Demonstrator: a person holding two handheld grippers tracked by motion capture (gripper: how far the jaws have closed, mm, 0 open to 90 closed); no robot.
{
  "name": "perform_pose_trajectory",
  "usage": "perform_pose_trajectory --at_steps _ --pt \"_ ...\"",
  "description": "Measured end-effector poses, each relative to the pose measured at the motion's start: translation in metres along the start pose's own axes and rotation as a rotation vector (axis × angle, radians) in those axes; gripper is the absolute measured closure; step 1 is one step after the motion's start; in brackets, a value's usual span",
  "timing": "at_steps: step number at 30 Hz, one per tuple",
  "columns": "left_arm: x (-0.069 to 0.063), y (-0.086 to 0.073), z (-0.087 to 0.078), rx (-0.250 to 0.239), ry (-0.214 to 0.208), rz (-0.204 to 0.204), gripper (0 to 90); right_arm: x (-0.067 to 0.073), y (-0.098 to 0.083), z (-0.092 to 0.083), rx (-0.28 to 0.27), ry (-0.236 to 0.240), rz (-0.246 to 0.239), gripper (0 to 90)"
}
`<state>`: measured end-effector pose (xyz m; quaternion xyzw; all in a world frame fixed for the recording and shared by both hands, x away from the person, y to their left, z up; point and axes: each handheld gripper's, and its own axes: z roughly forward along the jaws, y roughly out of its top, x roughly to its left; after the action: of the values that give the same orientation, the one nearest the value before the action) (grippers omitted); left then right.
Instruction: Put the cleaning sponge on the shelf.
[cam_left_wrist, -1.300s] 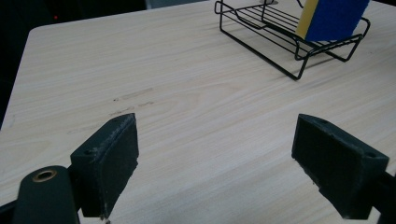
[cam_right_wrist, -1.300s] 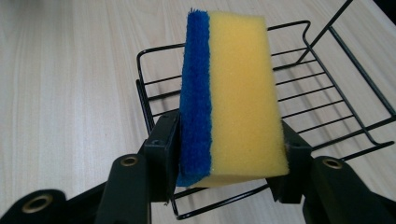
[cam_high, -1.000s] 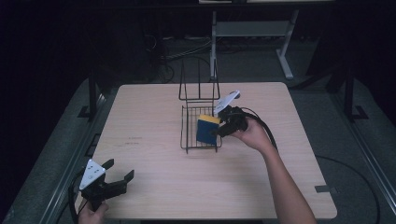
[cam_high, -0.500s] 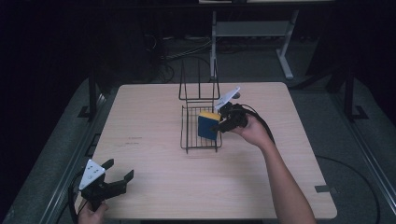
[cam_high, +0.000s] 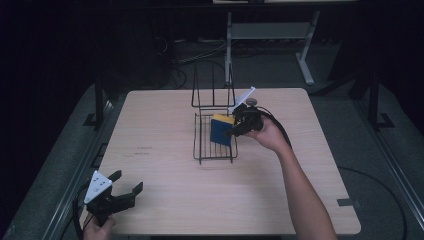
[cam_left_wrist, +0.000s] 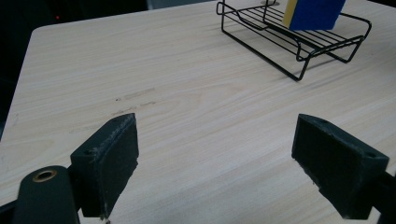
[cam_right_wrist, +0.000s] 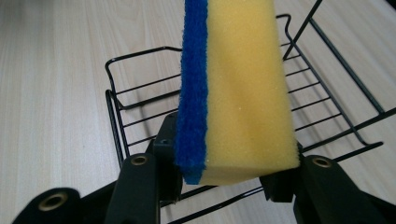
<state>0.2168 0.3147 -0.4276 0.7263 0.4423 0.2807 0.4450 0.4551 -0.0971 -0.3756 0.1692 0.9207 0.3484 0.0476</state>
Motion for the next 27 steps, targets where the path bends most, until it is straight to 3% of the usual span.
perform_pose_trajectory --at_steps 9,24,27 --pt "-0.0002 0.0000 0.0000 0.001 -0.001 0.000 14.1 -0.0019 -0.0019 0.0027 0.007 0.001 -0.003 55.4" --pt "-0.0004 -0.0005 -0.0003 0.002 0.001 -0.001 14.1 -0.0019 -0.0045 0.0006 0.005 0.005 0.004 45.1" --pt "-0.0005 -0.0005 -0.0003 0.003 0.004 -0.003 14.1 -0.0009 -0.0056 -0.0017 0.006 0.009 0.027 41.5"
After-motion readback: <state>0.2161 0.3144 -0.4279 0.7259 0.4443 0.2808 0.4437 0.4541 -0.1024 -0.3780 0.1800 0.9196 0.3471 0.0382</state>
